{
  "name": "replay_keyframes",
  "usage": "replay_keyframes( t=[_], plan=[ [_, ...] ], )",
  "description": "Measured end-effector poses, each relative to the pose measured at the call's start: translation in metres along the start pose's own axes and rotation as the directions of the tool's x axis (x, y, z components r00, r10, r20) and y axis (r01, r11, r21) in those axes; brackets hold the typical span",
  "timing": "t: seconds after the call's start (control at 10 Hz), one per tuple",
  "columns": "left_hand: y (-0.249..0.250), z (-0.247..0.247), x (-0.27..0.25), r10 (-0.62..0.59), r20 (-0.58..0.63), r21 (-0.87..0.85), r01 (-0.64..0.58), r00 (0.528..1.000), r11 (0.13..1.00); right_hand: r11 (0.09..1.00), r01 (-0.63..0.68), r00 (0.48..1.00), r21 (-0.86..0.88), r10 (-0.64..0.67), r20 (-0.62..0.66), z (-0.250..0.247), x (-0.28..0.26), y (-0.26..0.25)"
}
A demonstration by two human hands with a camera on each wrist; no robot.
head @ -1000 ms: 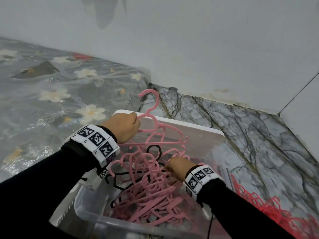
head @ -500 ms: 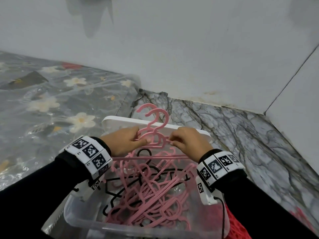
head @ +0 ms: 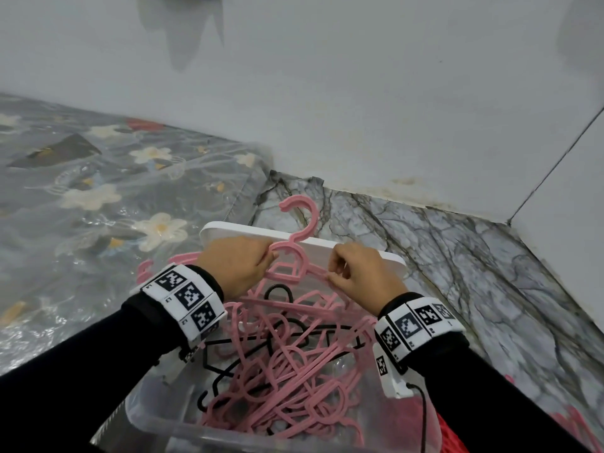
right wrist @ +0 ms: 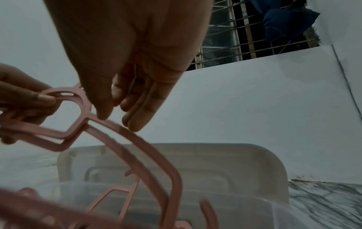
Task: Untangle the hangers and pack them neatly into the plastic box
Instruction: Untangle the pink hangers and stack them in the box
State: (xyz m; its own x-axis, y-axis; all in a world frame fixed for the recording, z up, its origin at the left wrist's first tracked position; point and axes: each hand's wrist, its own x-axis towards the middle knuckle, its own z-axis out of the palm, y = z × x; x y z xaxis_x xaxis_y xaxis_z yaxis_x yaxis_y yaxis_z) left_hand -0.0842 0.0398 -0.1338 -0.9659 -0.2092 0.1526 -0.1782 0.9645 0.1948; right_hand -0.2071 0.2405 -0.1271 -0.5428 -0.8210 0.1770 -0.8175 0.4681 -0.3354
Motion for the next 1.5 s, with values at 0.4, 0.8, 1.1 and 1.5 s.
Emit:
replay_keyframes(
  t=[0.4,0.8,1.1,1.5],
  plan=[
    [-0.015,-0.006,0.01,-0.017,-0.042,0.068,0.02,0.999,0.998,0.831,0.465,0.795,-0.306,-0.238,0.558,0.12,-0.003,-0.035],
    [-0.012,-0.005,0.007,0.065,-0.134,0.268,-0.027,0.989,0.963,0.326,0.839,0.518,-0.435,-0.238,0.821,0.202,0.004,-0.081],
    [-0.006,-0.01,0.007,0.036,-0.149,0.156,-0.012,0.988,0.988,0.2,0.849,0.528,-0.488,-0.299,0.795,0.181,0.007,-0.07],
    [-0.007,-0.028,0.005,-0.005,-0.379,0.015,0.012,0.925,1.0,0.794,0.45,0.856,-0.409,-0.253,0.45,0.069,0.005,-0.043]
  ],
)
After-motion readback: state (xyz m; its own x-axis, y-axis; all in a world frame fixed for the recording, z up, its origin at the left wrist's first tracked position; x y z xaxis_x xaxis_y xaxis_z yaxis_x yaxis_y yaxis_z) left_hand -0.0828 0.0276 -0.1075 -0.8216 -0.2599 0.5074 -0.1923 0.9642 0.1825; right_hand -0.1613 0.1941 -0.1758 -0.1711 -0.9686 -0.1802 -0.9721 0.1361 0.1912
